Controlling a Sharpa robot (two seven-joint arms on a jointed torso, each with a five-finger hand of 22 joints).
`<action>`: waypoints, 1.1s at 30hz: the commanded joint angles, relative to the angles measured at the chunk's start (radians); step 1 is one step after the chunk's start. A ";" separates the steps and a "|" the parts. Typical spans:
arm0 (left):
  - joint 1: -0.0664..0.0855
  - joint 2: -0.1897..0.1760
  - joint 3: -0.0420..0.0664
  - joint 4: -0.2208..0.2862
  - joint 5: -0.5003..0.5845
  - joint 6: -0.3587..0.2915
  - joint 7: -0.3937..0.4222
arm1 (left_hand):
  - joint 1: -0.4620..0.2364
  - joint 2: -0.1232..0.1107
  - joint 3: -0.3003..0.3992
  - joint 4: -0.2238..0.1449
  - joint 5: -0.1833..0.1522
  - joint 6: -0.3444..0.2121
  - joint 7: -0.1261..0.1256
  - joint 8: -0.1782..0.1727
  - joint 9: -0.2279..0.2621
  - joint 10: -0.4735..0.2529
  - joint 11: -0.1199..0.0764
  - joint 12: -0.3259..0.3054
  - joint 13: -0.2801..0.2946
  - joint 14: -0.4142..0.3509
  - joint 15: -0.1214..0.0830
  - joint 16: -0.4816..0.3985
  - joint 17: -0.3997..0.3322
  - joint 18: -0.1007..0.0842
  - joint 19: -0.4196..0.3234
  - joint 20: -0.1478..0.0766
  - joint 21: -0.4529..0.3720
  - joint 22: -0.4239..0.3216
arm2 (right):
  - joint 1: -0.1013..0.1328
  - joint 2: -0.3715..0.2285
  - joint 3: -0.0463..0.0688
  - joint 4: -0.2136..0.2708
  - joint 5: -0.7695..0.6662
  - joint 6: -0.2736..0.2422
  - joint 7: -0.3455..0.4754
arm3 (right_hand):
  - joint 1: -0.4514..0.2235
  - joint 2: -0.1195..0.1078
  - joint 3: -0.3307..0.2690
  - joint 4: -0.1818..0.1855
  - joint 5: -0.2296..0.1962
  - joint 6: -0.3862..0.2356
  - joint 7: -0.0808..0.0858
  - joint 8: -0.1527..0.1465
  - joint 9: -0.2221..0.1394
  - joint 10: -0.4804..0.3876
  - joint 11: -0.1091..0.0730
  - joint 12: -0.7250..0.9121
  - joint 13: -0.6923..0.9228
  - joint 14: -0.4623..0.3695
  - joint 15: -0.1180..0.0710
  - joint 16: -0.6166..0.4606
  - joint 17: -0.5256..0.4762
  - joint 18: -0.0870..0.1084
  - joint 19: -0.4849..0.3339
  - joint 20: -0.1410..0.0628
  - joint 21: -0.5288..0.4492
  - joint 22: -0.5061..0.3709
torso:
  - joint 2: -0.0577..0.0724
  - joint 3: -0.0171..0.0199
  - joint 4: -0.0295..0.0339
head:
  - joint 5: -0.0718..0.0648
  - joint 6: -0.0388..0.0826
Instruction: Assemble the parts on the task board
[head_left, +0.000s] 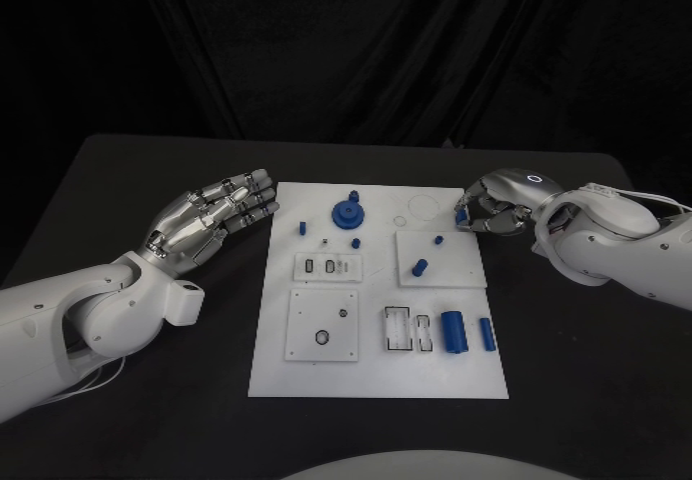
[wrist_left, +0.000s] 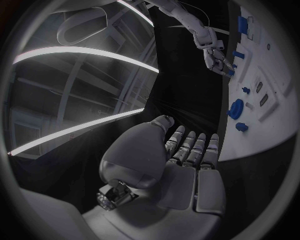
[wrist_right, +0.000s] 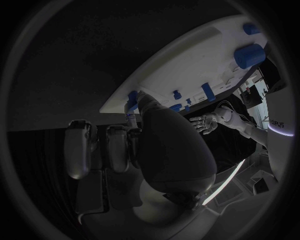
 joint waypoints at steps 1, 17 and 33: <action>-0.002 0.003 0.001 -0.001 0.002 0.020 0.122 | -0.011 -0.002 0.008 0.000 0.003 0.000 0.017 0.005 0.000 -0.001 0.007 0.002 0.001 0.001 0.007 0.005 0.001 -0.017 0.003 0.003 0.002 -0.001 | -0.003 0.000 0.000 0.001 -0.002 -0.009 -0.020 | 0.014 0.005 -0.003 -0.009 0.005 0.034 -0.004 0.027 0.019 0.106 0.005 0.003 0.263 0.075 0.004 -0.007 0.173 0.019 -0.008 0.002 -0.007 0.143 | 0.000 0.0000 -0.0005 | 0.003 -0.001; -0.003 0.005 0.001 -0.004 0.002 0.025 0.112 | -0.011 -0.002 0.011 0.000 0.003 -0.001 0.018 0.005 0.000 -0.001 0.007 0.002 0.000 0.000 0.007 0.004 0.001 -0.018 0.002 0.003 0.002 -0.001 | 0.060 -0.005 0.007 0.179 -0.041 -0.093 -0.013 | 0.022 0.008 -0.013 -0.019 0.012 0.066 -0.016 0.088 0.071 0.106 0.003 0.003 0.263 0.074 0.002 -0.014 0.165 0.019 -0.007 0.001 -0.012 0.143 | -0.001 -0.0003 -0.0013 | 0.013 -0.002; -0.004 0.004 0.001 -0.006 0.002 0.026 0.106 | -0.013 -0.002 0.016 0.000 0.003 0.001 0.019 0.005 0.001 0.000 0.008 0.004 0.001 0.001 0.008 0.007 0.001 -0.018 0.002 0.003 0.001 -0.002 | 0.075 0.190 0.008 0.221 -0.075 0.016 -0.012 | 0.019 0.015 -0.015 -0.015 -0.001 0.072 -0.024 0.104 0.087 0.106 -0.003 0.003 0.263 0.074 -0.003 -0.016 0.163 0.021 -0.009 -0.003 -0.018 0.140 | 0.000 -0.0010 0.0006 | 0.016 -0.002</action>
